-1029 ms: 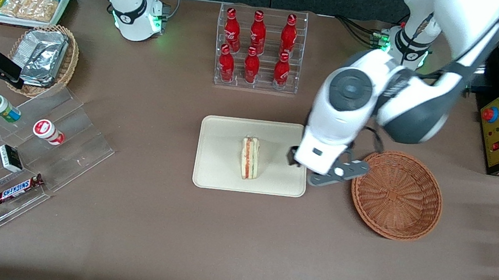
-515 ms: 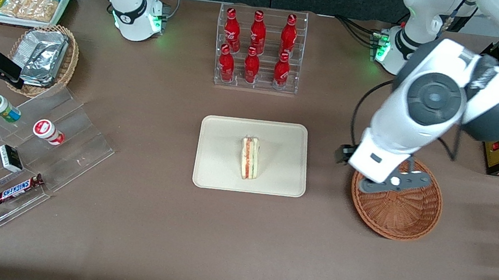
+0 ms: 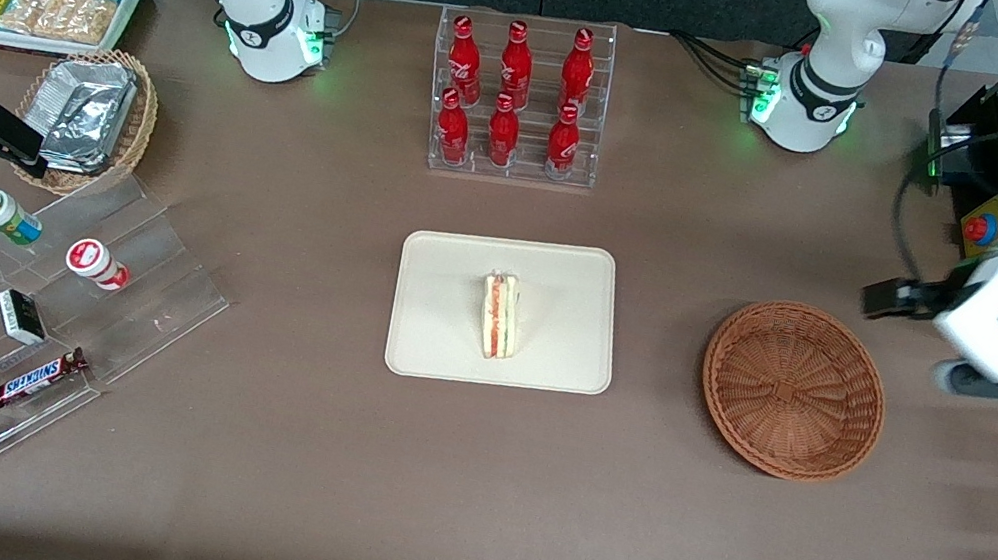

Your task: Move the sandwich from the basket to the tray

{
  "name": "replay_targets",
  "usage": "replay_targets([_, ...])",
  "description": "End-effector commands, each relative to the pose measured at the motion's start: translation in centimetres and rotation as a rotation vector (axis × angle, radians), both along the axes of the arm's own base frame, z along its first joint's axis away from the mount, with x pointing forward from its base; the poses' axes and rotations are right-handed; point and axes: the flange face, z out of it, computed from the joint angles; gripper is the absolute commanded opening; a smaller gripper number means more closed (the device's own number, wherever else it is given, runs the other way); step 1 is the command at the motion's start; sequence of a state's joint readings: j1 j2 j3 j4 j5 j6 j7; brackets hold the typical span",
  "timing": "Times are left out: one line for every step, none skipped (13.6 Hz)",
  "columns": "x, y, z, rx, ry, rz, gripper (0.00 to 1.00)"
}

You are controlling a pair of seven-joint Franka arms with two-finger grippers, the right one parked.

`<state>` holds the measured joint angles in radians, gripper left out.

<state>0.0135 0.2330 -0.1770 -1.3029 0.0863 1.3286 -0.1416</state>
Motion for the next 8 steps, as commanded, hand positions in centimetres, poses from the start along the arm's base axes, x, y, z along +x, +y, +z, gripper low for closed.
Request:
replay_targets([-2.1,1.7,1.1,-0.009,0.011,-0.068,1.0])
replay_targets([-2.7,2.4,1.3,-0.011,0.015,-0.074,1.0])
replay_targets([-3.5,2.9,1.5,-0.012,0.015,-0.076,1.0])
replay_targets([-4.2,3.0,1.6,-0.01,0.015,-0.076,1.0])
replay_targets([-4.6,3.5,1.8,-0.011,0.014,-0.07,1.0])
replay_targets([-5.0,4.0,2.2,-0.015,0.01,-0.078,1.0])
replay_targets([-5.5,4.8,2.8,-0.018,0.007,-0.083,1.0])
replay_targets([-5.6,5.9,3.2,-0.018,0.0,-0.067,1.0])
